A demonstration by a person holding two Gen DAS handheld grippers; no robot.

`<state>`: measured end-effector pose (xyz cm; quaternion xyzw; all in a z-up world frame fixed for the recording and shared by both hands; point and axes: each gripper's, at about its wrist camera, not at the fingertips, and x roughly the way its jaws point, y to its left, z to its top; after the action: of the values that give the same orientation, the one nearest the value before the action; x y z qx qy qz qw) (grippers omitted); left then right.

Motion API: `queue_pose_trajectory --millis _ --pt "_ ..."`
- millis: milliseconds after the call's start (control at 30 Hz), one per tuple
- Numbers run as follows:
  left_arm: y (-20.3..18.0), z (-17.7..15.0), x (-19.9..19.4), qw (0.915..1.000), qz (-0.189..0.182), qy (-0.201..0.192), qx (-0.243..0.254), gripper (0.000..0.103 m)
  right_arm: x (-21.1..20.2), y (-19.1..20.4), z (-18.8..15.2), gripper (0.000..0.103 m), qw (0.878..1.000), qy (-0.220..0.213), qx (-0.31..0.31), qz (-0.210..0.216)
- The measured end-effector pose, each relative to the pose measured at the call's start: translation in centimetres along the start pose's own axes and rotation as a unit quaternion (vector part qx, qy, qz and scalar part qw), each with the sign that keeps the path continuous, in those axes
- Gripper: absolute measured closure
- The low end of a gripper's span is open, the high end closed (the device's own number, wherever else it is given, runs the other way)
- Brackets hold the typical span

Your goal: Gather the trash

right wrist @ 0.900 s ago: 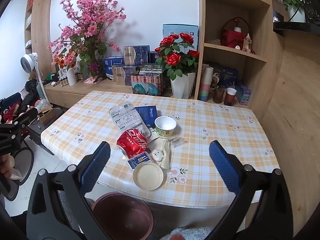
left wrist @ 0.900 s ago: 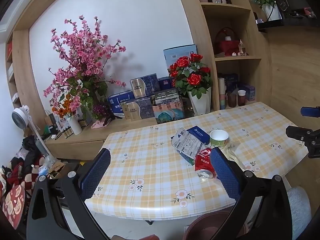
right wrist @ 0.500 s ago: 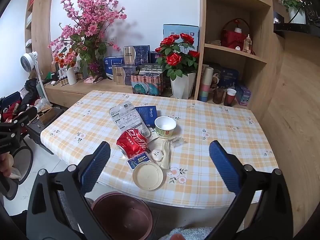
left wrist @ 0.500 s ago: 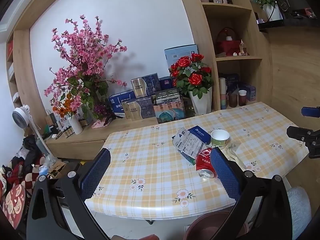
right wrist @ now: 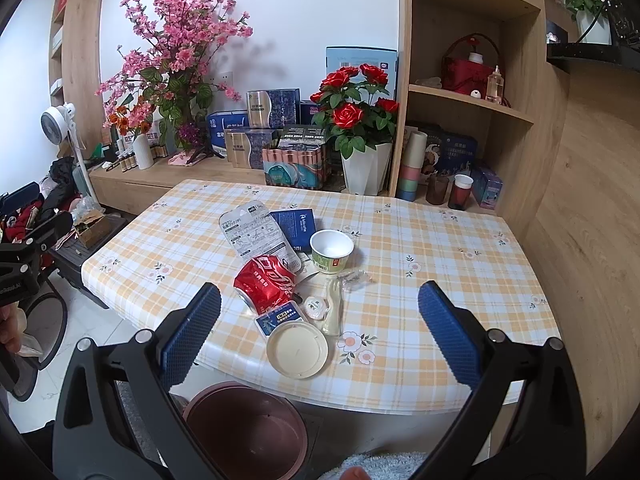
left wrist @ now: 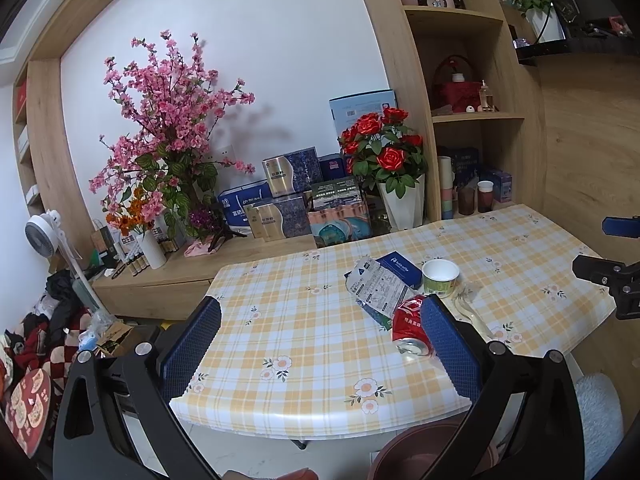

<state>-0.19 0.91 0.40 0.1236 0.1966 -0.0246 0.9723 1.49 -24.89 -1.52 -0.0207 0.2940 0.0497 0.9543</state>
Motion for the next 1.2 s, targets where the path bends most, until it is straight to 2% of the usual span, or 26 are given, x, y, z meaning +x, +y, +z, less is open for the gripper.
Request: queue_pose_trajectory --millis 1200 --pt "-1.1 -0.4 0.3 1.0000 0.003 -0.001 0.003 0.005 0.4 0.0 -1.0 0.006 1.000 0.006 0.009 0.004"
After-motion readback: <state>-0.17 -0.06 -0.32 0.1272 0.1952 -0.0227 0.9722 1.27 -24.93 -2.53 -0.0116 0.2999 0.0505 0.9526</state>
